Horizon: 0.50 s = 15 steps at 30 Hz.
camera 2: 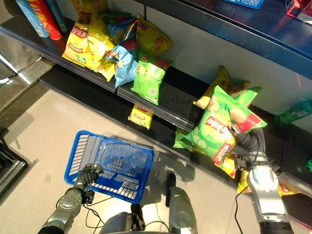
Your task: Pick up the snacks into the basket
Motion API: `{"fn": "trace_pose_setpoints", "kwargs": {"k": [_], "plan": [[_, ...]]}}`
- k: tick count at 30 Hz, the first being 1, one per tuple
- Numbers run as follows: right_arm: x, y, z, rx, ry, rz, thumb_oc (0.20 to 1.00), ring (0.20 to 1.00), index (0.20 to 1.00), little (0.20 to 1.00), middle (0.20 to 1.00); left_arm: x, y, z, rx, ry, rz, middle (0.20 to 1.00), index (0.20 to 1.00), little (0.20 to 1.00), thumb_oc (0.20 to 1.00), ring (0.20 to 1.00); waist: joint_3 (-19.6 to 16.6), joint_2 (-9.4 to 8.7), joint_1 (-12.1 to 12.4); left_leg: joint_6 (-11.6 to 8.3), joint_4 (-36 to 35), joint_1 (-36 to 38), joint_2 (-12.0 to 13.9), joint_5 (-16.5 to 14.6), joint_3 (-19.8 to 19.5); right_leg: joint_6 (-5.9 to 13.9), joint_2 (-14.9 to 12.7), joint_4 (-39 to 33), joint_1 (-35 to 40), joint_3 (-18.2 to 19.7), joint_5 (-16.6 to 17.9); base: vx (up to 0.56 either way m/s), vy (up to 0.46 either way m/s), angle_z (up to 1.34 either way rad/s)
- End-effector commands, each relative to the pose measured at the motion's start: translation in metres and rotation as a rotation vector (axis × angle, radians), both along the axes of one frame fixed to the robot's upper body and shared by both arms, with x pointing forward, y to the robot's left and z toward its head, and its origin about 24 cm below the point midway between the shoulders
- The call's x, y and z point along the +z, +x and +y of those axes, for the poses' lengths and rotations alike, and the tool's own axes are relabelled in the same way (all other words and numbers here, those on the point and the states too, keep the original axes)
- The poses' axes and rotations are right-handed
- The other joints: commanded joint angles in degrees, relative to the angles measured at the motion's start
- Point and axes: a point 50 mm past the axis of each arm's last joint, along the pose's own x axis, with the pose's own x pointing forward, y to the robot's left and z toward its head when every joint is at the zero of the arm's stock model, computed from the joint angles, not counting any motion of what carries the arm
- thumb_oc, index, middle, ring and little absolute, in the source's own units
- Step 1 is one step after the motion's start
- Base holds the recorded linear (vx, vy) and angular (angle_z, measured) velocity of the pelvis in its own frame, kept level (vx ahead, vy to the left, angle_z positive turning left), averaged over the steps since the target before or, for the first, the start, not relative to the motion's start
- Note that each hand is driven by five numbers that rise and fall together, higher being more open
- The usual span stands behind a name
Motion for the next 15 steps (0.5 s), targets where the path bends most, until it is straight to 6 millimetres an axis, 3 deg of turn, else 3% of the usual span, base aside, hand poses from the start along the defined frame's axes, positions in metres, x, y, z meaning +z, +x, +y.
{"fn": "trace_pose_setpoints", "kwargs": {"k": [1, 5, 6, 10, 15], "plan": [[0.033, 0.001, 0.009, 0.091, 0.016, -0.184, 0.200, 0.200, 0.200, 0.200, 0.200, 0.033, 0.012, 0.006, -0.022, -0.004, -0.183, 0.200, 0.200, 0.200, 0.200, 0.200, -6.82, 0.51, 0.92, -0.11, -7.52, -1.48, -5.37, 3.07, -4.76, 1.99, 1.93, -2.06, 1.54, 1.08, 4.10, -0.03, -0.061, -0.86], [0.014, -0.003, 0.036, 0.268, 0.041, -0.084, 0.200, 0.200, 0.200, 0.200, 0.200, 0.035, 0.010, 0.005, -0.034, -0.012, -0.198, 0.200, 0.200, 0.200, 0.200, 0.200, -8.46, -0.74, 3.17, -0.85, -5.46, -3.67, -5.69, 2.57, -1.04, 1.29, 2.63, -15.52, 8.23, -0.74, 1.00, -0.07, -0.098, -0.62], [0.000, -0.007, 0.043, 0.310, 0.064, -0.013, 0.200, 0.200, 0.200, 0.200, 0.200, 0.035, 0.008, 0.003, -0.042, -0.018, -0.202, 0.200, 0.200, 0.200, 0.200, 0.200, -8.74, -0.65, 3.67, -1.22, -5.25, -4.15, -5.39, 2.59, -0.47, 0.73, 3.44, -17.77, 8.79, -0.32, -0.18, -0.07, -0.129, -0.55], [-0.048, -0.015, 0.057, 0.390, 0.010, 0.224, 0.200, 0.200, 0.200, 0.200, 0.200, 0.040, 0.014, -0.008, -0.099, -0.032, -0.230, 0.200, 0.200, 0.200, 0.200, 0.200, -8.26, -0.17, 4.06, -2.38, -3.64, -5.15, -4.50, 3.53, -0.61, -1.05, 5.16, -19.80, 9.87, 0.03, -1.94, -0.02, -0.137, -0.35], [-0.085, -0.016, 0.063, 0.418, -0.201, 0.405, 0.200, 0.200, 0.200, 0.200, 0.200, 0.065, 0.030, -0.032, -0.246, -0.046, -0.333, 0.200, 0.200, 0.200, 0.200, 0.200, -7.79, 0.96, 3.33, -3.02, -2.24, -5.25, -4.38, 4.00, -2.21, -2.28, 5.82, -21.71, 11.60, -0.11, -2.32, -0.02, -0.085, 0.25]]}}
